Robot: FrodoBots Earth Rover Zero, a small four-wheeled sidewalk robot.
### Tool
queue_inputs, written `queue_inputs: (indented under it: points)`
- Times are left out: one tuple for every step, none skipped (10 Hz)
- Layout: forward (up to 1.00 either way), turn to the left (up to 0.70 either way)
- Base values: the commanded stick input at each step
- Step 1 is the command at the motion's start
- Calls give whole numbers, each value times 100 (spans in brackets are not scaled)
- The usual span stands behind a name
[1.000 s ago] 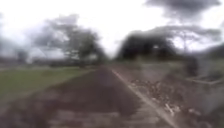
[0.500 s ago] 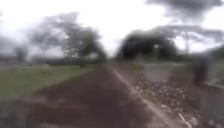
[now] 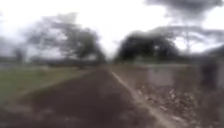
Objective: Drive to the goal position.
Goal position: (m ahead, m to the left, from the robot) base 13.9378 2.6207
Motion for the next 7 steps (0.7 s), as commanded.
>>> queue_inputs:
  points:
    - [70, 0]
    - [70, 0]
    - [70, 0]
    - [70, 0]
    - [70, 0]
    - [70, 0]
    - [70, 0]
